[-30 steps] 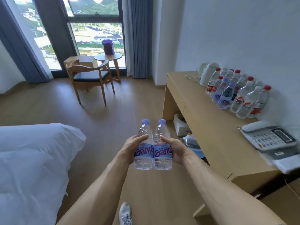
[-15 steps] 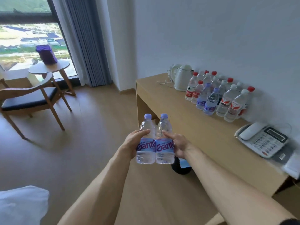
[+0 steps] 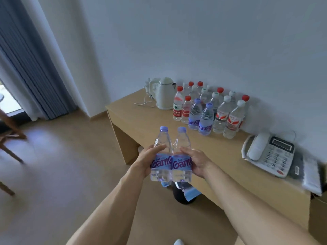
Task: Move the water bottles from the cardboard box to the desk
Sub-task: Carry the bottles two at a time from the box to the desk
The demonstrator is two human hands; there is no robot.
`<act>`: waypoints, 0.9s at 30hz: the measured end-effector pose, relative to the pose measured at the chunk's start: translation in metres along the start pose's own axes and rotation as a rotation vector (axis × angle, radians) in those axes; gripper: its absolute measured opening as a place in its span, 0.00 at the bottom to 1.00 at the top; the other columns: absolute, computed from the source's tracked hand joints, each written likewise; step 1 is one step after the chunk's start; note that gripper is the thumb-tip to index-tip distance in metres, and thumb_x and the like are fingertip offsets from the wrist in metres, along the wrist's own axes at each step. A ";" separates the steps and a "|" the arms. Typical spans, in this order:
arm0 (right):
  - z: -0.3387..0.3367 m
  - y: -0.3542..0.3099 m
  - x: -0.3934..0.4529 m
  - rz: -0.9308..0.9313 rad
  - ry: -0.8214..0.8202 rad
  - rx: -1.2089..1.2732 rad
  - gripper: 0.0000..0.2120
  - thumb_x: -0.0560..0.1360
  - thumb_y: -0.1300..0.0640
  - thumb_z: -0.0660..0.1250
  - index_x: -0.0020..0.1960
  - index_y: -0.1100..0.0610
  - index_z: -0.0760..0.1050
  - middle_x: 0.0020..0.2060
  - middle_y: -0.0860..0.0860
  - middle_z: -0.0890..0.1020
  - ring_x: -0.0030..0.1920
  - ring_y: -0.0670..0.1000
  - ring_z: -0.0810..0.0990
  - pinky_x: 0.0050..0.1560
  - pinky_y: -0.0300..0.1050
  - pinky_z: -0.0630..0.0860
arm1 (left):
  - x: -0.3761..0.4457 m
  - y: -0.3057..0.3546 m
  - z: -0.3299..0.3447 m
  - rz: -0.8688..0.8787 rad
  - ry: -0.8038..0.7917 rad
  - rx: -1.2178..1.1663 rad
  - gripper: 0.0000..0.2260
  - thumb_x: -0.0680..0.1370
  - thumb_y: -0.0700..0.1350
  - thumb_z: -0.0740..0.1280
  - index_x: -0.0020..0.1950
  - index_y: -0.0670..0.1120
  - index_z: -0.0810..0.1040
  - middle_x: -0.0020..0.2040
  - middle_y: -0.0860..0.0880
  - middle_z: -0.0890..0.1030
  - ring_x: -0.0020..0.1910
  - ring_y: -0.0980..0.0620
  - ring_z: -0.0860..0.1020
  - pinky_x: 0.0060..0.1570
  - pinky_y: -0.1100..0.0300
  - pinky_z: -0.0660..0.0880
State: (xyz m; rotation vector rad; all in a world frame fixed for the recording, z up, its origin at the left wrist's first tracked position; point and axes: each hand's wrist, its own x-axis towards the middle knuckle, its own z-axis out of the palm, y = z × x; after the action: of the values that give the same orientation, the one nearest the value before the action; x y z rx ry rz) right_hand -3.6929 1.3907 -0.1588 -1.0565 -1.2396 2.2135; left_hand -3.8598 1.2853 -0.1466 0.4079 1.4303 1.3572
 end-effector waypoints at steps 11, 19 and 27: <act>-0.072 -0.047 0.067 -0.121 0.233 0.037 0.34 0.71 0.55 0.75 0.69 0.71 0.68 0.63 0.70 0.78 0.63 0.69 0.78 0.63 0.66 0.74 | 0.130 0.040 0.062 -0.008 -0.239 0.116 0.14 0.78 0.42 0.71 0.62 0.44 0.75 0.50 0.40 0.86 0.43 0.43 0.85 0.39 0.52 0.82; -0.135 -0.056 0.058 -0.190 0.495 0.119 0.34 0.65 0.59 0.79 0.68 0.63 0.71 0.61 0.64 0.81 0.61 0.65 0.81 0.63 0.63 0.76 | 0.189 0.036 0.129 0.042 -0.511 0.257 0.26 0.70 0.46 0.76 0.66 0.42 0.76 0.57 0.38 0.84 0.56 0.37 0.83 0.56 0.43 0.81; -0.165 -0.055 0.047 -0.285 0.734 0.038 0.27 0.67 0.63 0.80 0.63 0.59 0.74 0.56 0.55 0.85 0.56 0.54 0.84 0.57 0.51 0.80 | 0.227 0.040 0.165 0.158 -0.744 0.486 0.23 0.71 0.36 0.78 0.63 0.42 0.73 0.56 0.42 0.85 0.56 0.46 0.84 0.49 0.60 0.79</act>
State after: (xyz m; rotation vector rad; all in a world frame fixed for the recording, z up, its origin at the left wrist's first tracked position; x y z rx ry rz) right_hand -3.5974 1.5407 -0.1853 -1.3947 -0.9278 1.4200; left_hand -3.8215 1.5647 -0.1767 1.2223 1.0806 0.8094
